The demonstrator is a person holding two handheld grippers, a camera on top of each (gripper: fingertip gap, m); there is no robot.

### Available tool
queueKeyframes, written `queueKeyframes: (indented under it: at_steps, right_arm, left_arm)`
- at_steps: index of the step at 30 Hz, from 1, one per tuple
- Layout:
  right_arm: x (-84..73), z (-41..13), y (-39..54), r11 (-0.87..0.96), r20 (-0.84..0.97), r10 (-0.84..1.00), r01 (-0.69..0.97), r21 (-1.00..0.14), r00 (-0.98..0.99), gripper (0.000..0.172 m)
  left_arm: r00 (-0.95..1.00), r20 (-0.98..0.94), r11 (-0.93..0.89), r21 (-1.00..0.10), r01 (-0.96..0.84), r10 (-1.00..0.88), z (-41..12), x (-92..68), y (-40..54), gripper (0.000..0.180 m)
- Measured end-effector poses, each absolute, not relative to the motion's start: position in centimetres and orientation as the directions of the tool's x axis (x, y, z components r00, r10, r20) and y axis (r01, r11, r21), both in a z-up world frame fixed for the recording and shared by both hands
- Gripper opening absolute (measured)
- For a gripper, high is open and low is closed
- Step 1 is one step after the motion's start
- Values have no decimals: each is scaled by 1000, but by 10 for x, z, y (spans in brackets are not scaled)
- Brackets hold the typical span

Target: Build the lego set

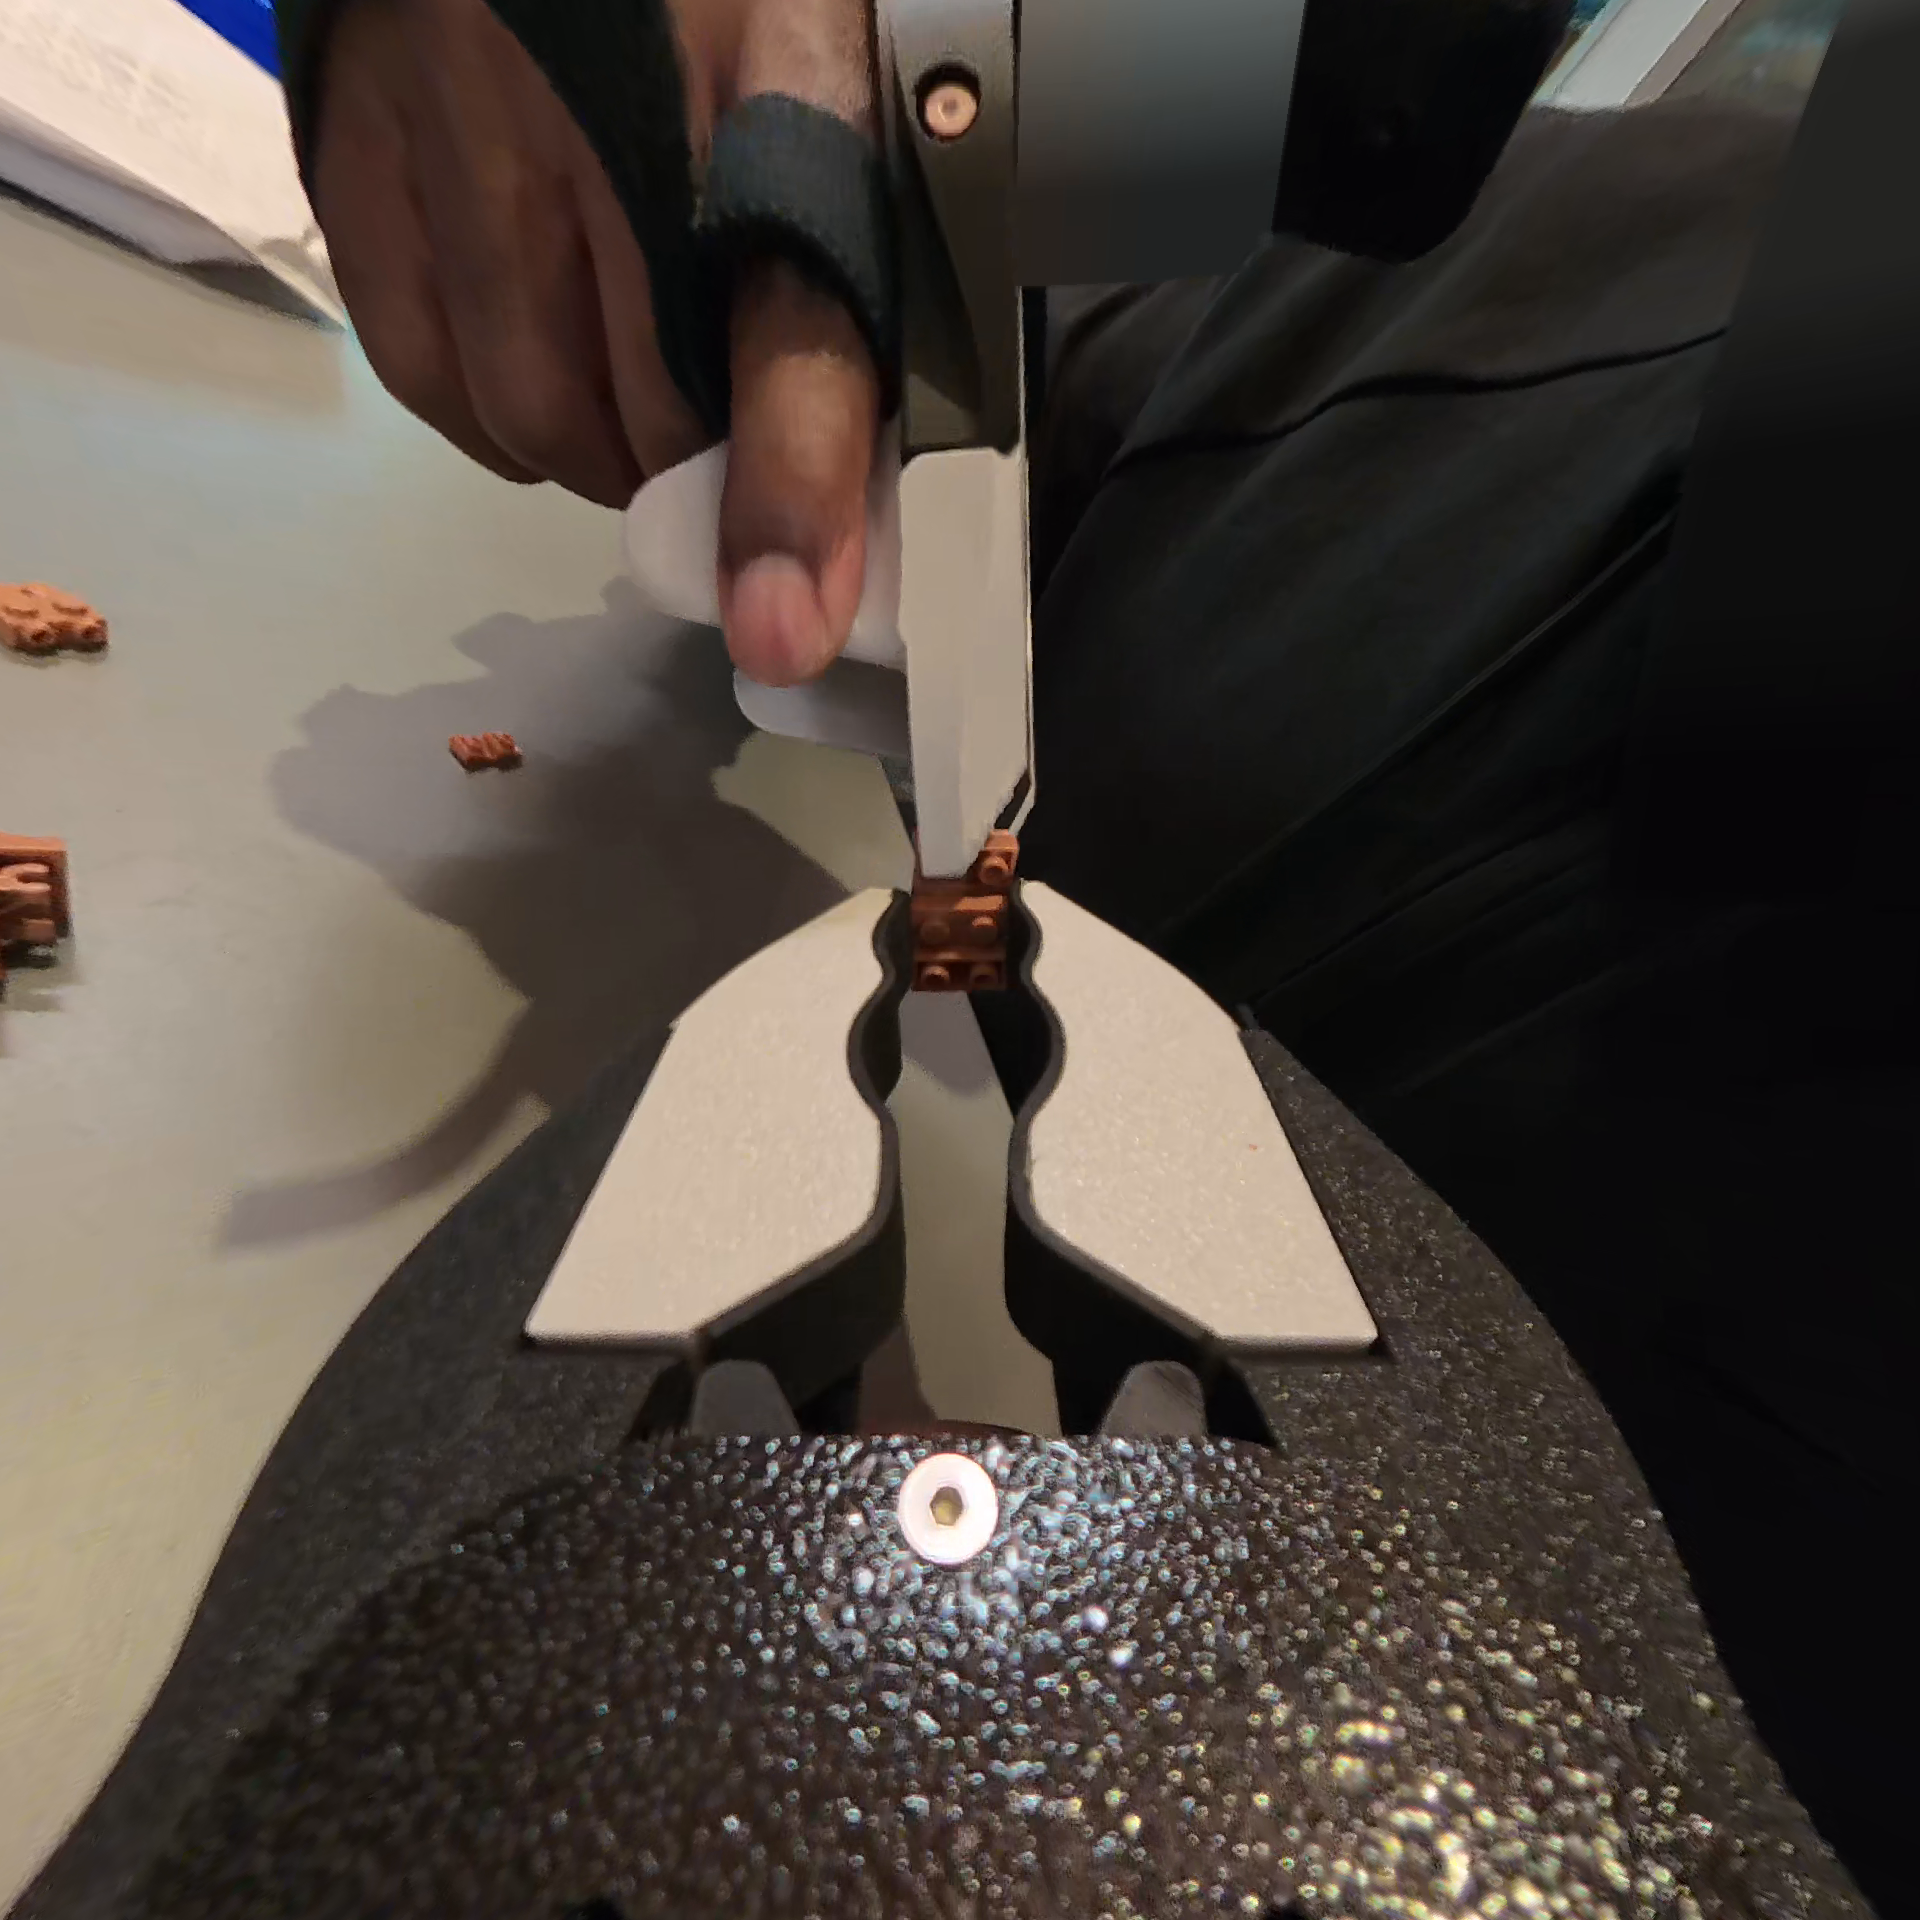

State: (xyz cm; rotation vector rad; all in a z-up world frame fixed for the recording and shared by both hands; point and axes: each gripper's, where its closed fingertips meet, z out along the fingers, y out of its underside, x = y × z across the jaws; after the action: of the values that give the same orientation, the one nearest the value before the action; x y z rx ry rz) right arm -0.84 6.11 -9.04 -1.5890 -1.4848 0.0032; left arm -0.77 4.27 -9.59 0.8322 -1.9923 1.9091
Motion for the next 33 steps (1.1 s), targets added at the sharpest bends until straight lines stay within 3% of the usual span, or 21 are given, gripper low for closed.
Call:
queueKeyframes:
  at_steps: [23, 33]
  right_arm:
    - [-10, -127, 60, 206, 645, 732, 832, -516, 218, 12]
    - [-4, -117, 61, 203, 715, 633, 827, -524, 298, 11]
  left_arm:
    - [-829, 471, 426, -712, -559, -301, -137, -10, 46, 16]
    - [-840, 460, 435, -719, -543, -288, -128, -4, 47, 16]
